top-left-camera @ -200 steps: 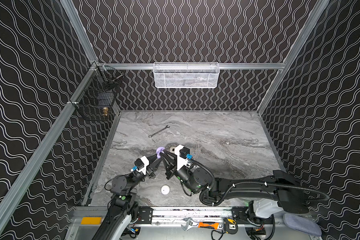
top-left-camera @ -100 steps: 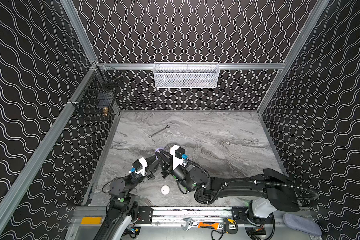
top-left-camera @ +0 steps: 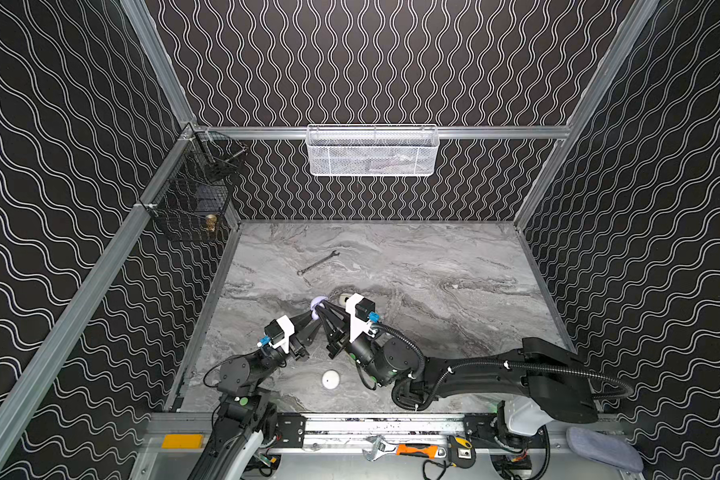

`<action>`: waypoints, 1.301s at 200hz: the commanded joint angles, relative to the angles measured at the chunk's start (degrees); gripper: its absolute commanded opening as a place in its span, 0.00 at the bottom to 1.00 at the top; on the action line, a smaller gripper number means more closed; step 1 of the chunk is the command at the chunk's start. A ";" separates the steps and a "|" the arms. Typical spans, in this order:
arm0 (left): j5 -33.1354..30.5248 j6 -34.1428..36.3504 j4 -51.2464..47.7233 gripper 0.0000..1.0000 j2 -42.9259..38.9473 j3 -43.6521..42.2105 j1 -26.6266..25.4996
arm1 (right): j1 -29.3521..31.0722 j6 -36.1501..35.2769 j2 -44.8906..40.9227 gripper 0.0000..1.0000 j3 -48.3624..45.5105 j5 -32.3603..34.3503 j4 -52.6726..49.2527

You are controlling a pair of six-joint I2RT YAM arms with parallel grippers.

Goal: Insert the wireless bluetooth earbuds into the charging case
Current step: 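Lower the lilac earbud into the open case and open the right gripper, then raise the right gripper and move it to the lilac case lid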

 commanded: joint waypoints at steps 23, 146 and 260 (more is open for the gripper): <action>0.34 -1.21 2.67 0.00 -0.57 0.16 0.05 | 0.08 1.16 0.41 0.13 -0.44 2.20 2.59; 1.03 -1.78 3.89 0.00 -0.45 -0.01 0.00 | 1.14 0.77 0.55 0.48 -1.40 4.67 4.27; 8.32 -1.47 12.28 0.00 6.07 -0.36 0.00 | 3.63 -9.32 -17.23 0.60 -11.52 14.37 3.55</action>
